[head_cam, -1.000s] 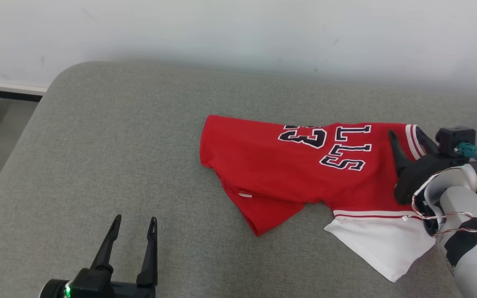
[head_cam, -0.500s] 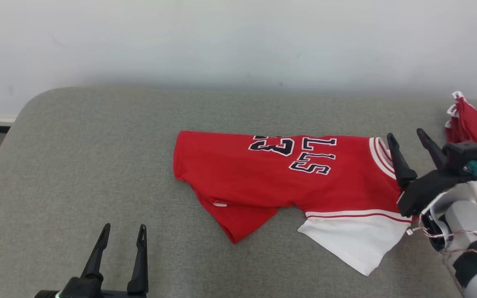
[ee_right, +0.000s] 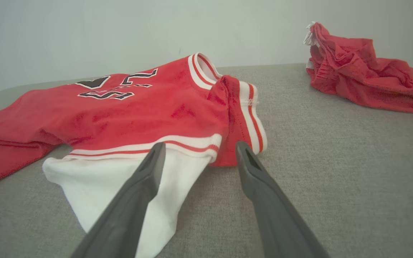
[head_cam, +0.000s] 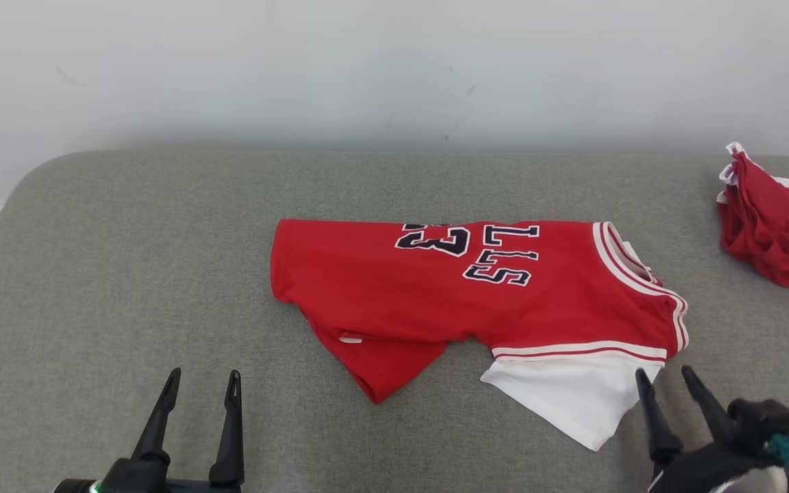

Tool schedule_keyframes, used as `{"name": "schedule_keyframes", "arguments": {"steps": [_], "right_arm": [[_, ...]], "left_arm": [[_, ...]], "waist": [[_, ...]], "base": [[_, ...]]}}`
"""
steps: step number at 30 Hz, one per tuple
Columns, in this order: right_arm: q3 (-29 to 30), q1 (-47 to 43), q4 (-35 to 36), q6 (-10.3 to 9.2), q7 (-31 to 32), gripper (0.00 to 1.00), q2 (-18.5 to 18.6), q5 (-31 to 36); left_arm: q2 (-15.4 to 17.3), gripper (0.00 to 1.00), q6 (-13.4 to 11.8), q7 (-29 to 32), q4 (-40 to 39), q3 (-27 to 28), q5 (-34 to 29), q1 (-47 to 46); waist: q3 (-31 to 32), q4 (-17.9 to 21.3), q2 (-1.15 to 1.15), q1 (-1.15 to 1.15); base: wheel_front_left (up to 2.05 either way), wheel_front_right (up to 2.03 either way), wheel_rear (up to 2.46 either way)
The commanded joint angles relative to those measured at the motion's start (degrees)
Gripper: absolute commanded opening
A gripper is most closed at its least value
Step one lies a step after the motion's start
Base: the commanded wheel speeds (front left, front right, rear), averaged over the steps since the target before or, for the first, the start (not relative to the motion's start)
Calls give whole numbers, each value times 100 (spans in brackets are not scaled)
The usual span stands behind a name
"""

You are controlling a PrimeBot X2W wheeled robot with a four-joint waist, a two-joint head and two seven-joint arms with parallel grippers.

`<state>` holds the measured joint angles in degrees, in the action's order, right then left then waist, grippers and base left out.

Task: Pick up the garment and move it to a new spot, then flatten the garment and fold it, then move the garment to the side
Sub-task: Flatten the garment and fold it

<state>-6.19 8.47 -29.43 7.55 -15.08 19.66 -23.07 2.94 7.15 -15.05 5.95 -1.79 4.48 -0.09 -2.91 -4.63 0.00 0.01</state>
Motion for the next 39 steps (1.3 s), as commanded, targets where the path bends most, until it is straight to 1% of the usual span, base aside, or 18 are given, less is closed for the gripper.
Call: {"name": "schedule_keyframes", "arguments": {"steps": [1,5,12,14,15,16,19,21,25,29,33,39], "right_arm": [[42,-140,41,-16,26,100,-95,65],[110,-426,56,-16,107,100,-388,99],[139,-517,-232,-16,253,100,-701,174],[103,-485,-441,-16,384,63,-726,192],[89,-459,-524,-16,403,22,-737,171],[59,-447,-593,-16,427,0,-753,156],[13,-402,-637,-16,393,0,-805,36],[26,-389,-596,-16,361,0,-772,13],[132,-504,-252,-16,278,0,-629,-38],[303,-835,369,-16,339,0,-480,-58],[628,-1409,1110,-16,606,0,-363,-40],[1297,-2223,2109,-16,1047,0,-417,69]], "left_arm": [[-9,100,36,-17,-11,7,-63,-31],[-8,100,23,-17,21,-8,-54,-79],[-9,100,30,-17,54,-2,-29,-67],[-9,100,32,-17,69,-14,-29,-68],[-10,100,32,-17,74,-16,-30,-63],[-9,100,32,-17,80,-13,-29,-54],[-8,100,33,-17,73,39,-15,26],[-9,100,26,-17,67,53,-10,56],[-8,100,27,-17,78,78,25,152],[-9,100,28,-17,119,76,25,138],[-9,100,28,-17,128,65,54,64],[-9,100,29,-17,89,77,76,58]], "waist": [[-11,-24,0,-1],[-31,-100,0,-1],[-34,-192,0,-1],[-16,-208,0,-1],[-5,-211,0,-1],[9,-209,0,-1],[65,-149,0,-1],[83,-115,0,-1],[156,69,0,-1],[199,258,0,-1],[194,408,0,-1],[123,605,0,-1]], "base": [[0,0,0],[0,0,0],[0,0,0],[0,0,0],[0,0,0],[0,0,0],[0,0,0],[0,0,0],[0,0,0],[0,0,0],[0,0,0],[0,0,0]]}}
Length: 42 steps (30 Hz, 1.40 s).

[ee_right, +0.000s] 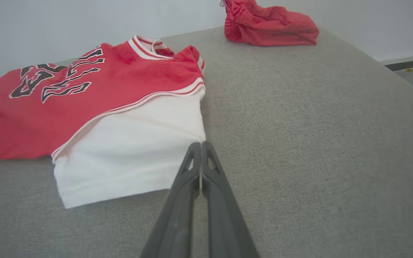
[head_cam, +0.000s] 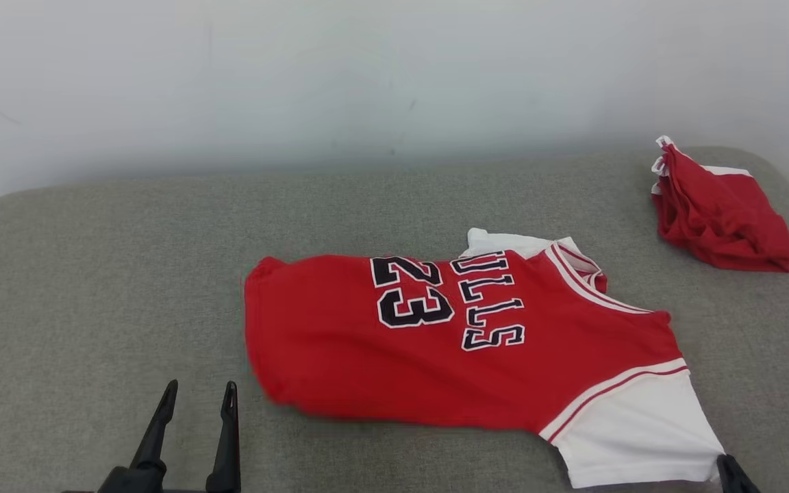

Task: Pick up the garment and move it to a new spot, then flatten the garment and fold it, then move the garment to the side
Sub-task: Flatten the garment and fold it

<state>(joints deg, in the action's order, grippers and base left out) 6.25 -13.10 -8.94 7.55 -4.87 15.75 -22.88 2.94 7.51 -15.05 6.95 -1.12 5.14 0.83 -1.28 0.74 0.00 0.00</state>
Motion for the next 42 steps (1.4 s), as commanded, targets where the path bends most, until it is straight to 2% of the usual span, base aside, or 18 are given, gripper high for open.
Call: {"name": "schedule_keyframes", "arguments": {"steps": [1,6,7,14,22,35,42], "right_arm": [[136,-154,180,-16,91,0,-52,52],[417,-423,526,-16,372,0,-207,190],[436,-434,571,-16,414,99,-241,239],[630,-266,1005,-16,2,100,-444,612],[155,126,1272,-16,-602,100,-427,756],[-709,734,711,-16,-1012,100,-570,721],[-836,922,488,-16,-1031,100,-709,743]], "left_arm": [[-8,100,-11,-17,-18,9,19,-36],[-8,100,-43,-17,-34,-89,42,-33],[-8,100,-46,-17,-32,-104,48,-36],[-8,100,-75,-17,-14,-153,30,-40],[-8,100,-60,-17,7,-124,-23,14],[-9,100,-18,-17,96,-119,-107,-121],[20,100,2,-17,257,-154,-97,-159]], "waist": [[-54,97,0,0],[-75,137,0,0],[-76,134,0,0],[-57,26,0,0],[-50,-84,0,0],[-177,-349,0,0],[-244,-354,0,0]], "base": [[0,0,0],[0,0,0],[0,0,0],[0,0,0],[0,0,0],[0,0,0],[0,0,0]]}}
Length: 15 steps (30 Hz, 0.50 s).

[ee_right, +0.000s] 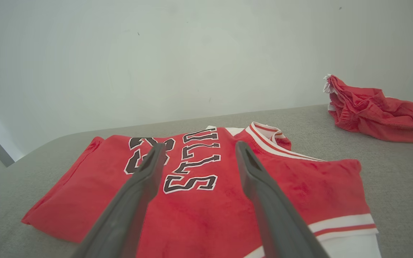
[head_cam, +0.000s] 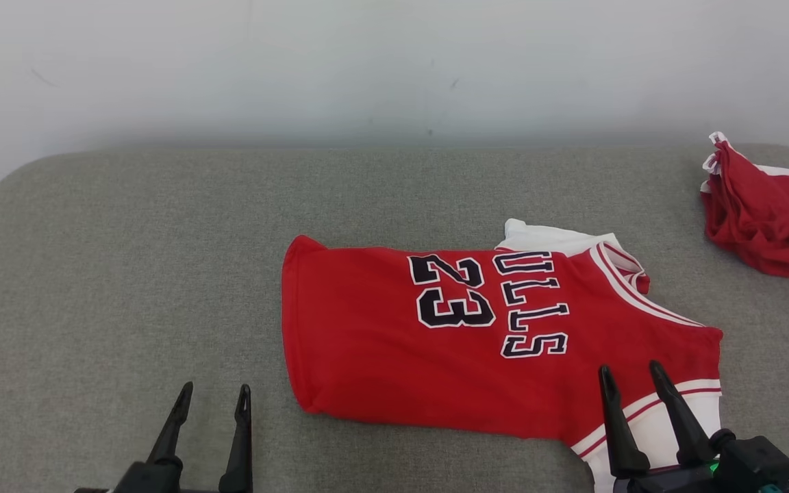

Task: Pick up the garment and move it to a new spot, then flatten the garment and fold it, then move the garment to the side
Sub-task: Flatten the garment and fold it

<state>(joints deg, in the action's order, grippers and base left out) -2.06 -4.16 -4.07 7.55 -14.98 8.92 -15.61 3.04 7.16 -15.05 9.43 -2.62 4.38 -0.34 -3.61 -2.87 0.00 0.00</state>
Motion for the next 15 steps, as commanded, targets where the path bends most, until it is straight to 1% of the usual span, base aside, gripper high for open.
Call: {"name": "schedule_keyframes", "arguments": {"steps": [1,4,8,12,15], "right_arm": [[-11,40,2,-16,-21,100,-34,18],[-42,100,-7,-16,-23,100,-40,13],[-84,212,-4,-16,-23,100,-45,1],[-141,319,-14,-16,-23,100,-59,-22],[-195,385,-23,-16,-24,100,-104,-26]], "left_arm": [[9,100,38,-17,78,-15,48,-61],[3,100,28,-17,295,-100,254,-195],[111,100,25,-17,611,-371,344,-449],[150,100,26,-17,924,-574,403,-683],[201,100,26,-17,1233,-646,451,-833]], "waist": [[-28,15,0,0],[-82,61,0,0],[-161,172,0,0],[-256,311,0,0],[-335,421,0,0]], "base": [[0,0,0],[0,0,0],[0,0,0],[0,0,0],[0,0,0]]}}
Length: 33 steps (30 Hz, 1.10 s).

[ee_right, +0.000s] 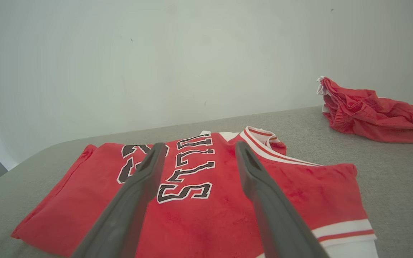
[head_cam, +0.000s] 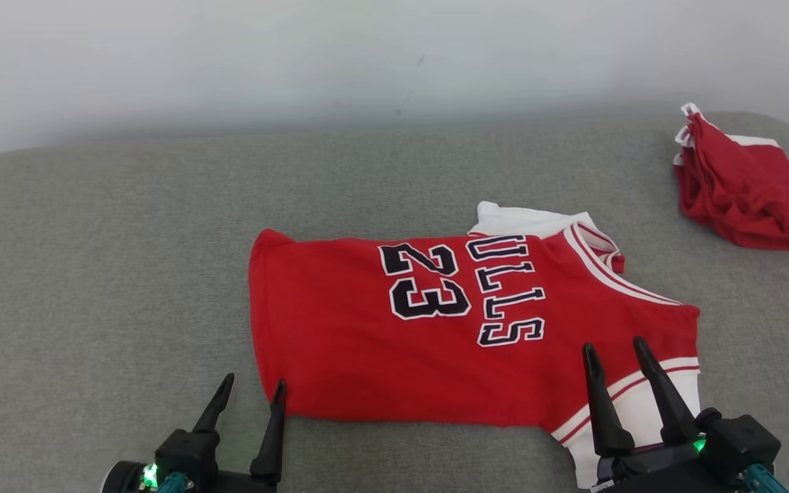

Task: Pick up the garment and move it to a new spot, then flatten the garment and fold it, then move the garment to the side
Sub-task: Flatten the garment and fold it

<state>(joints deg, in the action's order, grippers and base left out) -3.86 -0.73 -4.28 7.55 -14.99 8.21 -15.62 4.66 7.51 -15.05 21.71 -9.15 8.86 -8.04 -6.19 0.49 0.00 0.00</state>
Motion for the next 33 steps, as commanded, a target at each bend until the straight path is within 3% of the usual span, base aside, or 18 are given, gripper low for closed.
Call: {"name": "schedule_keyframes", "arguments": {"steps": [1,12,13,14,15,16,23,33], "right_arm": [[-15,54,-6,-16,-22,100,-45,-27],[-27,140,-52,-16,-23,100,-94,-18],[-29,142,-50,-16,-23,100,-93,-10],[-33,144,-49,-16,-23,100,-92,-6],[-38,141,-47,-16,-23,100,-88,0],[-38,129,-49,-16,-23,100,-80,8],[-27,-45,-73,-16,-23,100,-89,-8],[19,-189,-118,-16,-23,100,-141,-62]], "left_arm": [[42,100,-8,-17,113,-25,25,-108],[54,100,-8,-17,1219,-297,337,-471],[49,95,-9,-17,1296,-308,384,-499],[42,47,-8,-17,1332,-338,420,-530],[33,31,-9,-17,1318,-353,467,-563],[29,0,-8,-17,1308,-371,494,-567],[90,0,-9,-16,450,-434,617,-256],[717,0,-10,-17,-1301,-1105,438,600]], "waist": [[-103,113,0,0],[-196,266,0,0],[-186,270,0,0],[-171,272,0,0],[-157,268,0,0],[-137,260,0,0],[58,76,0,0],[240,-372,0,0]], "base": [[0,0,0],[0,0,0],[0,0,0],[0,0,0],[0,0,0],[0,0,0],[0,0,0],[0,0,0]]}}
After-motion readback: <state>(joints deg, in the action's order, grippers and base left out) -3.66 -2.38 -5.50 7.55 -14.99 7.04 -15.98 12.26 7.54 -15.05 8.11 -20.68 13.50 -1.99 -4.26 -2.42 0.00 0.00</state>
